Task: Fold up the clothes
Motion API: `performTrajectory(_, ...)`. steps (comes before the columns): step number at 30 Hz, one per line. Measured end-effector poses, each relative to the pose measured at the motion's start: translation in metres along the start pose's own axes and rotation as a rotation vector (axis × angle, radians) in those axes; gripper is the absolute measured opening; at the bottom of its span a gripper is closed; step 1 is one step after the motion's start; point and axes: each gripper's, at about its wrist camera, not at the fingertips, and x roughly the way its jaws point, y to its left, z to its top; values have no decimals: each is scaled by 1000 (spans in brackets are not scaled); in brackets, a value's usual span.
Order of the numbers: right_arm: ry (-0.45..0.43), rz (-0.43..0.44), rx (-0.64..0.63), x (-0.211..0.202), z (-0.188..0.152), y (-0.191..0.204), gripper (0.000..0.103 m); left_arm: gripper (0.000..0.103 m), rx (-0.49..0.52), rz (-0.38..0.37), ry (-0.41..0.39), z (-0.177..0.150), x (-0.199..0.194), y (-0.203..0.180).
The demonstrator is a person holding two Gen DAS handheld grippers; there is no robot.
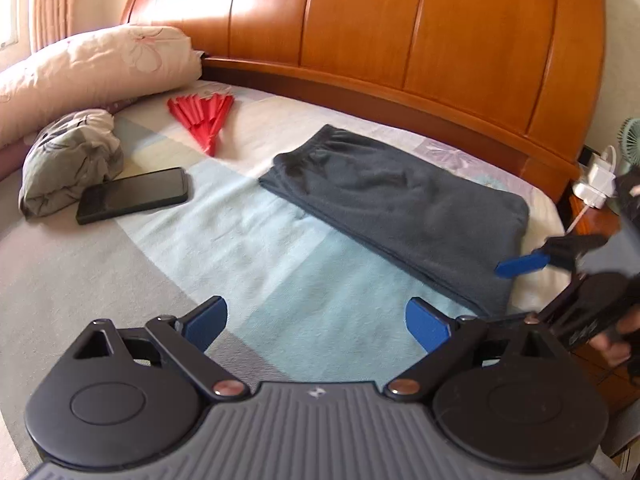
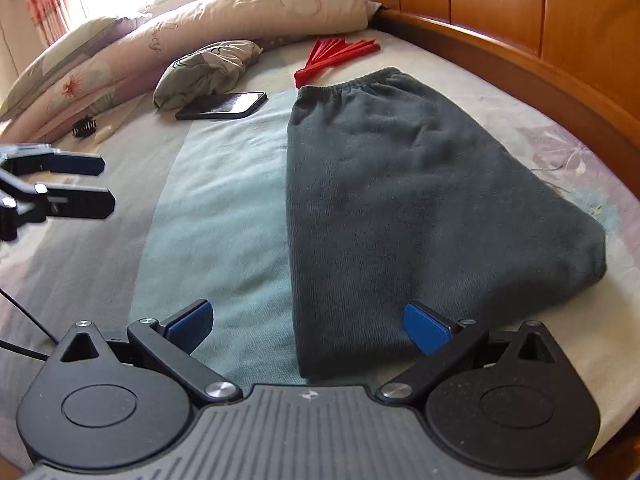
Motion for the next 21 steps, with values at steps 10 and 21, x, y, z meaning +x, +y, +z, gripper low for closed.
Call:
performTrajectory(10,-157,-128,191,-12,16,-92,103,96,14,3,41,-14,3,-2)
performTrajectory(21,-242,-50,393,-41,-13,-135,103,96,27,5,64,-11,12,-9)
